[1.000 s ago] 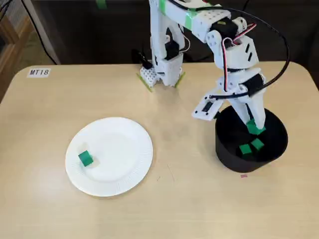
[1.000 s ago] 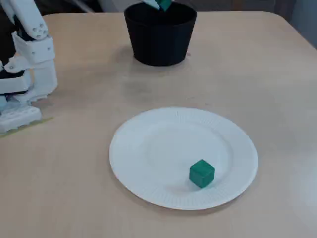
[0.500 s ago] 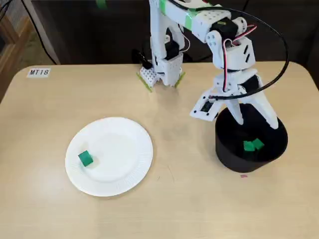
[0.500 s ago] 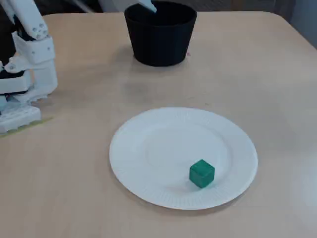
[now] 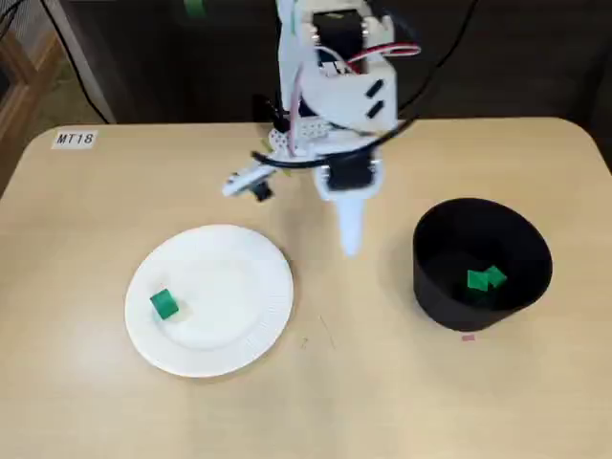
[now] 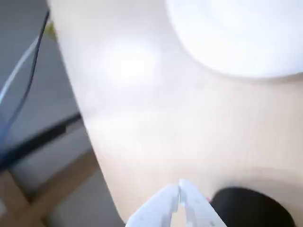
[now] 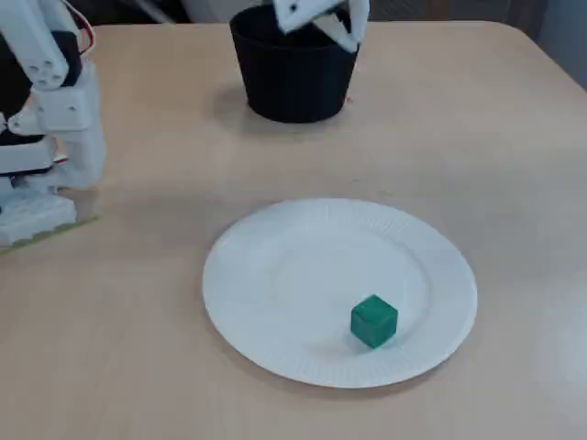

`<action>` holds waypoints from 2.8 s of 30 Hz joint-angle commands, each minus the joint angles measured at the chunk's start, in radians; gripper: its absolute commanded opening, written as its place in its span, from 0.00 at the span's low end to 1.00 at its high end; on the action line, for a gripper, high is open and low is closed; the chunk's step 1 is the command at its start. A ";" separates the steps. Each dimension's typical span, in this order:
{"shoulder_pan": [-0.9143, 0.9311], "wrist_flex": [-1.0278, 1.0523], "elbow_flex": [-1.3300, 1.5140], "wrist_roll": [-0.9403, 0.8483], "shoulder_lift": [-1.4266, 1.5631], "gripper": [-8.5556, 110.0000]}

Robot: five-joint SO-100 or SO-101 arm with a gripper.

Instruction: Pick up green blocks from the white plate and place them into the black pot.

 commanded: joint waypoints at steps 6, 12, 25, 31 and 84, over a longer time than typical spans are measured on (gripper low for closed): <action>0.322 0.069 -0.061 0.210 -0.117 0.05; 0.414 -0.011 -0.127 0.153 -0.290 0.21; 0.468 0.009 -0.316 0.100 -0.560 0.41; 0.471 0.106 -0.491 0.095 -0.693 0.41; 0.155 0.360 -1.270 -0.146 -0.635 0.05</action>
